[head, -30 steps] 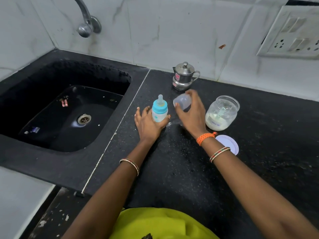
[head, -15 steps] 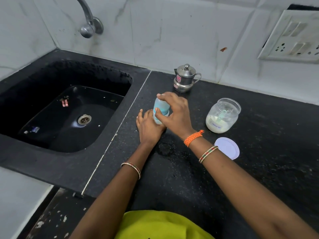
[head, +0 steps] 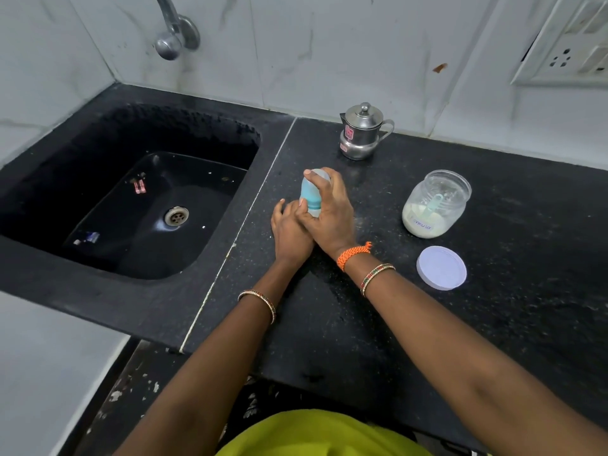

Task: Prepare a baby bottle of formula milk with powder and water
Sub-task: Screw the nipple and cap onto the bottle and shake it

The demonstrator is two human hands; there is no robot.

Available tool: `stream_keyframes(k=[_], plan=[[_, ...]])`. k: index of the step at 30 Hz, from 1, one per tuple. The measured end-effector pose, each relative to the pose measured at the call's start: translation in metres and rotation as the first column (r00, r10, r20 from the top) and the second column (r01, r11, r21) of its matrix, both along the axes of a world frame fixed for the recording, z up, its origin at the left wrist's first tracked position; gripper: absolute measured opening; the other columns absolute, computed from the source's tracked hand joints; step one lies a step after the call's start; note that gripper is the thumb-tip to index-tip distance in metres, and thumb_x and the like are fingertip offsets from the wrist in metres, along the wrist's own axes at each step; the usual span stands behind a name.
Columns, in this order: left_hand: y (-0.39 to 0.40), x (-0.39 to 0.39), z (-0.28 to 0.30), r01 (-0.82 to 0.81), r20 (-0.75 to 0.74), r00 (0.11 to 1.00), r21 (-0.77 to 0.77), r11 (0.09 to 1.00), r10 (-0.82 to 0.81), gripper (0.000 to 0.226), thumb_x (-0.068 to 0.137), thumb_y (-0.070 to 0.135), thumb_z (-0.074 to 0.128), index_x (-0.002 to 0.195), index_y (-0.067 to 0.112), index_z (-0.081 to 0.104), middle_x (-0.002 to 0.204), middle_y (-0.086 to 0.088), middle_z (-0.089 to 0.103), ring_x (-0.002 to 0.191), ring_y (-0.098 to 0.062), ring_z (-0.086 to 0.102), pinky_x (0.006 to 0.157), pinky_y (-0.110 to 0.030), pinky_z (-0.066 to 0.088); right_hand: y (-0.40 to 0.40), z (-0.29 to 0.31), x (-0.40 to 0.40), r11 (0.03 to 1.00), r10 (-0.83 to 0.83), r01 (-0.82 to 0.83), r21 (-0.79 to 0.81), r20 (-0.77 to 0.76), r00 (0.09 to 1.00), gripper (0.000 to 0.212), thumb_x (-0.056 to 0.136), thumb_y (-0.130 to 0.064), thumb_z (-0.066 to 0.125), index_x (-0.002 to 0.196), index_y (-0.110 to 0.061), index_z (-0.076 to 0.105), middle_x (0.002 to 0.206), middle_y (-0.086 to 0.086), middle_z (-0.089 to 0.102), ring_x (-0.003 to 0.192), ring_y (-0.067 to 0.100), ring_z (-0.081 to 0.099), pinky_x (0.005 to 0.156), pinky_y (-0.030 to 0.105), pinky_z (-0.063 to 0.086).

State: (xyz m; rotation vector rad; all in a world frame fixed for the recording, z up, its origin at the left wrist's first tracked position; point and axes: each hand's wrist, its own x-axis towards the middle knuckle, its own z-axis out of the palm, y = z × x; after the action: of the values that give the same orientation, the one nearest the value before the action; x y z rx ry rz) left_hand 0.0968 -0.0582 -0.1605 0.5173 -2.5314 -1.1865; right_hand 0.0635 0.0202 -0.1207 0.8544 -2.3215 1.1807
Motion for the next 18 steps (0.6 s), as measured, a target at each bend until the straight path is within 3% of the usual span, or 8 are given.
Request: stream_keyframes(k=[3, 5, 7, 8, 10, 12, 15, 18], plan=[[-0.009, 0.000, -0.002, 0.106, 0.021, 0.994, 0.039, 0.994, -0.107, 0.045, 0.083, 0.051, 0.041, 0.111, 0.021, 0.059, 0.116, 0.002, 0.062, 0.137, -0.028, 0.031, 0.118, -0.042, 0.011, 0.004, 0.000, 0.000, 0.998, 0.027, -0.030, 0.046, 0.062, 0.998, 0.063, 0.077, -0.022, 0.065, 0.130, -0.032, 0.032, 0.127, 0.013, 0.047, 0.109, 0.026, 0.055, 0.077, 0.039, 0.056], [-0.012, -0.001, 0.001, 0.106, 0.012, 0.994, 0.058, 0.993, -0.107, 0.044, 0.078, 0.051, 0.037, 0.098, 0.021, 0.062, 0.105, 0.005, 0.065, 0.134, -0.027, 0.038, 0.118, -0.043, 0.012, 0.009, 0.002, -0.001, 0.994, 0.069, -0.076, 0.078, 0.085, 0.994, 0.068, 0.077, -0.023, 0.067, 0.132, -0.036, 0.029, 0.130, 0.009, 0.046, 0.107, 0.026, 0.057, 0.076, 0.040, 0.057], [-0.009, 0.001, 0.008, 0.058, -0.028, 0.998, 0.106, 0.993, -0.055, 0.025, 0.076, 0.041, 0.045, 0.080, 0.021, 0.059, 0.085, 0.005, 0.063, 0.121, -0.028, 0.050, 0.113, -0.043, 0.025, 0.017, 0.004, -0.004, 0.990, 0.108, -0.118, 0.080, 0.115, 0.987, 0.073, 0.076, -0.023, 0.069, 0.133, -0.038, 0.027, 0.133, 0.005, 0.045, 0.107, 0.026, 0.058, 0.079, 0.042, 0.056], [-0.004, 0.004, 0.013, 0.034, -0.063, 0.998, 0.144, 0.989, -0.025, 0.015, 0.074, 0.034, 0.052, 0.074, 0.020, 0.057, 0.076, 0.004, 0.060, 0.104, -0.025, 0.060, 0.104, -0.041, 0.037, 0.023, 0.005, -0.007, 0.990, 0.119, -0.129, 0.061, 0.154, 0.981, 0.077, 0.074, -0.023, 0.071, 0.135, -0.038, 0.026, 0.135, 0.003, 0.044, 0.110, 0.024, 0.057, 0.082, 0.042, 0.054], [0.008, 0.011, 0.022, 0.007, -0.095, 0.995, 0.223, 0.975, 0.015, 0.016, 0.068, 0.026, 0.067, 0.075, 0.016, 0.056, 0.070, 0.002, 0.061, 0.070, -0.009, 0.058, 0.072, -0.028, 0.048, 0.036, 0.006, -0.012, 0.993, 0.121, -0.120, -0.023, 0.286, 0.951, 0.086, 0.071, -0.026, 0.076, 0.139, -0.039, 0.024, 0.137, -0.001, 0.046, 0.115, 0.020, 0.055, 0.091, 0.041, 0.051], [0.020, 0.016, 0.031, -0.043, -0.107, 0.991, 0.269, 0.962, 0.074, 0.031, 0.065, 0.031, 0.074, 0.077, 0.012, 0.052, 0.068, 0.003, 0.060, 0.058, -0.004, 0.050, 0.054, -0.021, 0.043, 0.048, 0.008, -0.019, 0.981, 0.177, -0.121, -0.154, 0.437, 0.882, 0.094, 0.071, -0.031, 0.080, 0.140, -0.044, 0.019, 0.138, -0.001, 0.049, 0.117, 0.017, 0.057, 0.096, 0.043, 0.051], [0.044, 0.021, 0.053, -0.160, -0.175, 0.959, 0.307, 0.938, 0.221, 0.037, 0.064, 0.033, 0.076, 0.076, 0.013, 0.047, 0.064, 0.005, 0.057, 0.054, -0.005, 0.049, 0.049, -0.022, 0.042, 0.061, 0.023, -0.022, 0.931, 0.325, -0.170, -0.323, 0.523, 0.788, 0.096, 0.073, -0.026, 0.082, 0.145, -0.036, 0.018, 0.139, 0.000, 0.047, 0.116, 0.013, 0.059, 0.091, 0.040, 0.056], [0.066, 0.025, 0.081, -0.157, -0.196, 0.945, 0.427, 0.890, 0.261, 0.031, 0.066, 0.030, 0.076, 0.086, 0.020, 0.054, 0.073, 0.008, 0.064, 0.060, -0.001, 0.059, 0.053, -0.021, 0.047, 0.067, 0.054, -0.024, 0.903, 0.396, -0.215, -0.373, 0.524, 0.754, 0.080, 0.080, -0.019, 0.076, 0.144, -0.028, 0.028, 0.134, 0.001, 0.050, 0.109, 0.013, 0.060, 0.086, 0.027, 0.056]])
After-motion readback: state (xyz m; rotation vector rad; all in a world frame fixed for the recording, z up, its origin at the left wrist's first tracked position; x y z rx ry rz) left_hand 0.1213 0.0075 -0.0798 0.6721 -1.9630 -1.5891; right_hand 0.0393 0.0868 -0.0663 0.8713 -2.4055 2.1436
